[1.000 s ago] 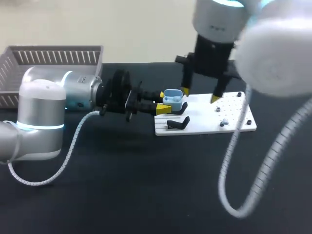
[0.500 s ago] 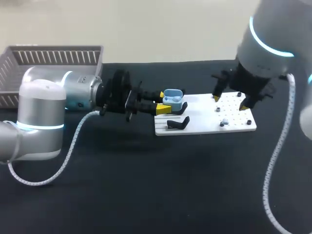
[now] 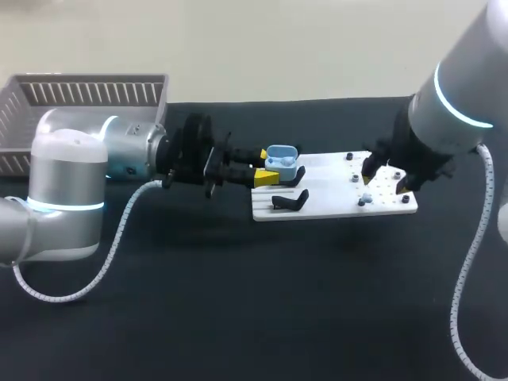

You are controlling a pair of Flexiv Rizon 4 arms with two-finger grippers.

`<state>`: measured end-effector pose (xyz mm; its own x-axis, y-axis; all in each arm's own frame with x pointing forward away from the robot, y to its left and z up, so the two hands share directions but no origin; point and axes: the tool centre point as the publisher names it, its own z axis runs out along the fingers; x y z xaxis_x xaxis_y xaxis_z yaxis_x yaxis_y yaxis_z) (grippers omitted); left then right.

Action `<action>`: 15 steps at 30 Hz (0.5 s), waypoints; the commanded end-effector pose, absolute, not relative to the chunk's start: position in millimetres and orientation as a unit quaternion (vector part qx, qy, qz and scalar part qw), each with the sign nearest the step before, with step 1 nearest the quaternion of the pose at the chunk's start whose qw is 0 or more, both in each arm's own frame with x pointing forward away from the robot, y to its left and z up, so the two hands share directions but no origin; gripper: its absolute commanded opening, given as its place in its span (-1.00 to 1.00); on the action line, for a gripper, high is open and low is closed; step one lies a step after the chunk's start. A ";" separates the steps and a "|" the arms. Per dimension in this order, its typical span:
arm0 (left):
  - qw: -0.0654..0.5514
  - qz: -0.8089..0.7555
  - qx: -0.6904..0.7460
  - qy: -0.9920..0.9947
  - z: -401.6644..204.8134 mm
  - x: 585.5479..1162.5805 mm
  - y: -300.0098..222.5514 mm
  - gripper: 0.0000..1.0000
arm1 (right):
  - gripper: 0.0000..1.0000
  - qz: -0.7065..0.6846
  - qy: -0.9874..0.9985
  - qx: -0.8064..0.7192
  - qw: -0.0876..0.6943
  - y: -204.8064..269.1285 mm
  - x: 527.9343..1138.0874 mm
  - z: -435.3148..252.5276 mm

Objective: Pick up each earbud case from the left stands, insert the matching earbuds, close the lid, and place the case in the box.

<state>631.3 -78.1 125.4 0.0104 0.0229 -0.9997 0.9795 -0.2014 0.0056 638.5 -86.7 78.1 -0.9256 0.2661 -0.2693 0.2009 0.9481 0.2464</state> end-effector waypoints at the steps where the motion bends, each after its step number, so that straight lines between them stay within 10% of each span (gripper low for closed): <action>1: 0.445 -0.540 0.555 0.450 124.3 630.7 -77.8 -1.00 | 0.22 0.115 0.977 0.112 0.141 -82.3 642.5 65.0; 15: 0.445 -0.540 0.555 0.450 124.3 630.7 -77.8 -1.00 | -0.07 0.132 0.977 0.112 0.126 -84.4 645.3 44.4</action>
<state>631.3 -78.1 125.4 0.0104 0.0229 -0.9997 0.9795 -0.2014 0.0056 642.7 -82.8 48.3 -0.9428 0.2530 -0.2172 0.1883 0.9415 0.2794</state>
